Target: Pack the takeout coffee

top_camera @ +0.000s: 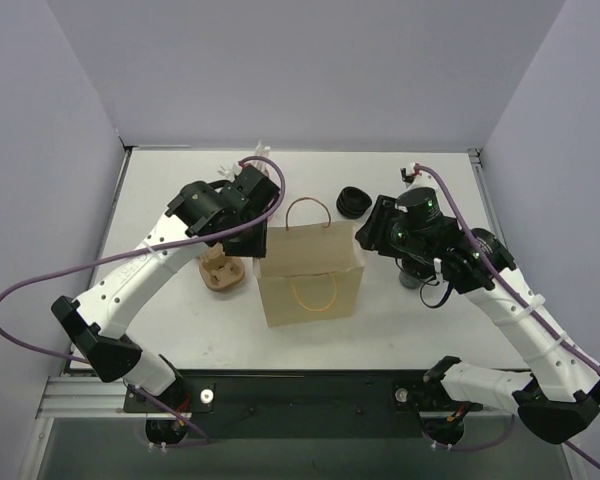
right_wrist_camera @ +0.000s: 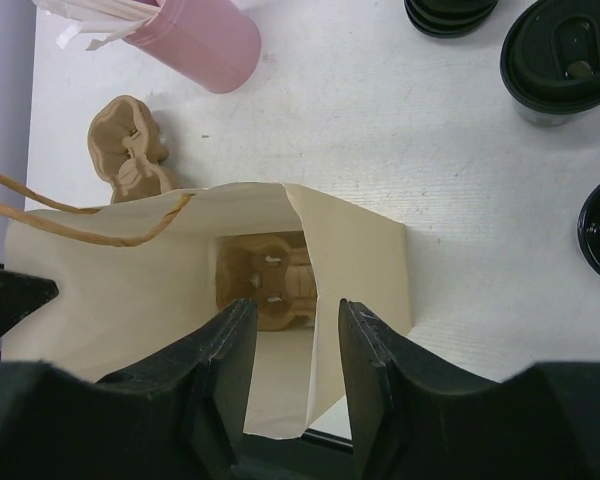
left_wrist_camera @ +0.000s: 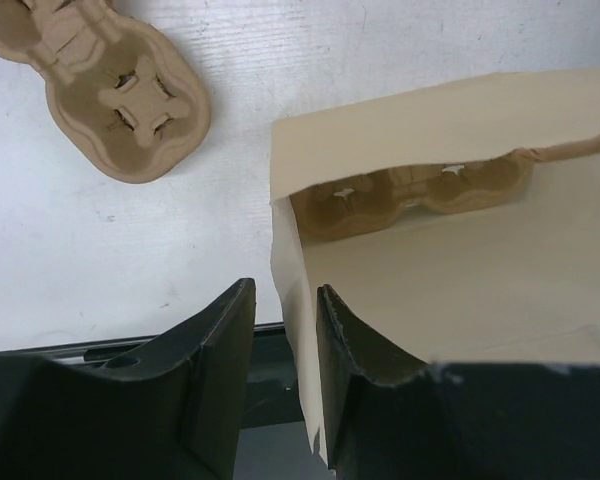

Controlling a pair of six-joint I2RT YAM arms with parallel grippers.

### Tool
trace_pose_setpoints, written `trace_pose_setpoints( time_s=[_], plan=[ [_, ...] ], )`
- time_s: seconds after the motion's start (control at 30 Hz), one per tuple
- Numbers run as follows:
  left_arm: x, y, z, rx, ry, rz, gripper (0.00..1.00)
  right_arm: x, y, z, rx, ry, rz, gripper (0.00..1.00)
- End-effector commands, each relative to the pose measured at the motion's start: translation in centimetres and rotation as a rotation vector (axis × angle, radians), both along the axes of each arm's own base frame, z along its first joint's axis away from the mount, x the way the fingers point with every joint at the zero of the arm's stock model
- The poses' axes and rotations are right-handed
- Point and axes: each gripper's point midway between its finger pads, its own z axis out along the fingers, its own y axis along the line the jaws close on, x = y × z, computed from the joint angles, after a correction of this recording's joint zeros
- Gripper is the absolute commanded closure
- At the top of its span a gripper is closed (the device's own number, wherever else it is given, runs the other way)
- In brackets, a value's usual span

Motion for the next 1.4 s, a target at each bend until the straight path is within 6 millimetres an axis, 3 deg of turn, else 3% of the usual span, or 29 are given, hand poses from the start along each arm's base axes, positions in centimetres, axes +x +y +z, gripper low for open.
trace_pose_setpoints(
  time_s=[0.0,0.07,0.13,0.23,0.3,0.33,0.43,0.53,0.6,0.63,0.7,0.73,0.77,0.97,1.17,1.3,1.37],
  plan=[
    [1.5,0.6,0.9,0.036,-0.041,0.005,0.59,0.8,-1.5,2.4,-0.035,-0.076,-0.017,0.61],
    [1.9,0.9,1.3,0.049,-0.053,0.011,0.59,1.7,-2.5,3.0,-0.034,-0.085,-0.05,0.61],
    [2.3,1.0,1.4,0.067,-0.06,0.007,0.65,2.7,-3.2,3.2,-0.042,-0.085,-0.071,0.61],
    [2.5,0.8,1.9,0.062,-0.074,-0.006,0.92,4.8,-5.2,3.1,-0.079,-0.082,-0.135,0.55],
    [2.6,0.5,2.2,0.045,-0.088,-0.024,1.0,6.8,-7.3,2.5,-0.125,-0.065,-0.209,0.5],
    [2.5,0.2,2.3,0.028,-0.088,-0.034,1.0,7.6,-8.2,2.2,-0.152,-0.06,-0.224,0.43],
    [1.9,-0.1,2.3,-0.021,-0.101,-0.06,1.0,10.3,-10.9,0.6,-0.205,-0.006,-0.293,0.31],
    [1.0,-0.7,2.0,-0.096,-0.112,-0.086,1.0,12.6,-12.1,-1.8,-0.244,0.068,-0.266,0.24],
    [0.6,-1.2,2.5,-0.163,-0.129,-0.102,1.0,14.0,-12.5,-4.4,-0.273,0.14,-0.222,0.21],
    [0.3,-1.2,1.9,-0.165,-0.119,-0.103,1.0,14.6,-12.1,-4.8,-0.261,0.15,-0.178,0.2],
    [0.0,-1.6,2.3,-0.215,-0.132,-0.115,1.0,15.6,-12.2,-7.1,-0.26,0.214,-0.083,0.18],
    [-0.1,-1.8,2.1,-0.222,-0.132,-0.118,1.0,16.2,-12.5,-6.8,-0.261,0.208,-0.072,0.16],
    [-0.1,-1.7,2.4,-0.231,-0.142,-0.119,1.0,16.7,-12.7,-8.1,-0.254,0.238,-0.031,0.16],
    [0.1,-2.3,2.7,-0.241,-0.151,-0.167,1.0,18.0,-12.0,-11.8,-0.283,0.327,0.127,0.17],
    [0.5,-2.4,2.4,-0.209,-0.134,-0.18,1.0,17.8,-12.6,-12.9,-0.338,0.363,0.158,0.19],
    [0.8,-2.2,2.5,-0.198,-0.139,-0.175,0.83,17.8,-12.1,-13.6,-0.378,0.368,0.196,0.2],
    [0.9,-2.0,2.6,-0.186,-0.143,-0.173,0.7,17.8,-11.4,-13.9,-0.399,0.367,0.222,0.2]
  ],
)
